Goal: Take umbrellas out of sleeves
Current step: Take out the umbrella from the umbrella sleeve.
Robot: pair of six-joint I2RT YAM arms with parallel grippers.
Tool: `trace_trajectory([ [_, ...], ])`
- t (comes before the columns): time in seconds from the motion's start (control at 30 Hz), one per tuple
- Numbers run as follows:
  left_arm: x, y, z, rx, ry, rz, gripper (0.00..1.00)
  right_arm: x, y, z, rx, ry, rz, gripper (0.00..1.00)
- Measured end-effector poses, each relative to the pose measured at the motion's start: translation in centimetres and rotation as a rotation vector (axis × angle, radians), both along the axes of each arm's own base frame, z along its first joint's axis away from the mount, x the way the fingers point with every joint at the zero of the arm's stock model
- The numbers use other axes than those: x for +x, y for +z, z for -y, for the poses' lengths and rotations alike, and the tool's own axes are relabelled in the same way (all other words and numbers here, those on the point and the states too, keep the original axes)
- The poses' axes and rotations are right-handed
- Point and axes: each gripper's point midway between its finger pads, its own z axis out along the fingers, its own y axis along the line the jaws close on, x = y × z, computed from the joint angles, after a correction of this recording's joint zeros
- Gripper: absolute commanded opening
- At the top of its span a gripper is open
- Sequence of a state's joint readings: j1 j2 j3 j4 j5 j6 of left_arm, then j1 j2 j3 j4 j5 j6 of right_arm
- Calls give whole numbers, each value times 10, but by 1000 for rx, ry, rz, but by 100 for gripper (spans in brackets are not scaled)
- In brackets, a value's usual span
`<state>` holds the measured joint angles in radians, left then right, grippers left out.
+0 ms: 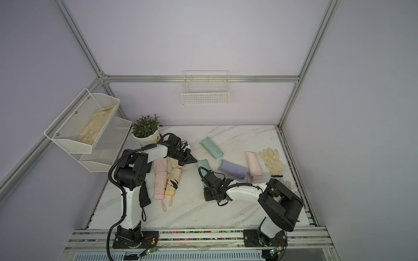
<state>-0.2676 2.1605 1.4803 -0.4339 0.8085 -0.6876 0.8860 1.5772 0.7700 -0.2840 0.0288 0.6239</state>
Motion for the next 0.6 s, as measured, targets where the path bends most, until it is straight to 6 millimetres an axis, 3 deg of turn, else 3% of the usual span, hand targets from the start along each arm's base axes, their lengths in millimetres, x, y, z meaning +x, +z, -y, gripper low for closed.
trace_trajectory([
  [0.2, 9, 15, -13, -13, 30, 28, 0, 2, 0, -3, 17, 12, 16, 0],
  [0.6, 13, 16, -19, -16, 43, 34, 0, -5, 1, -12, 63, 69, -6, 0],
])
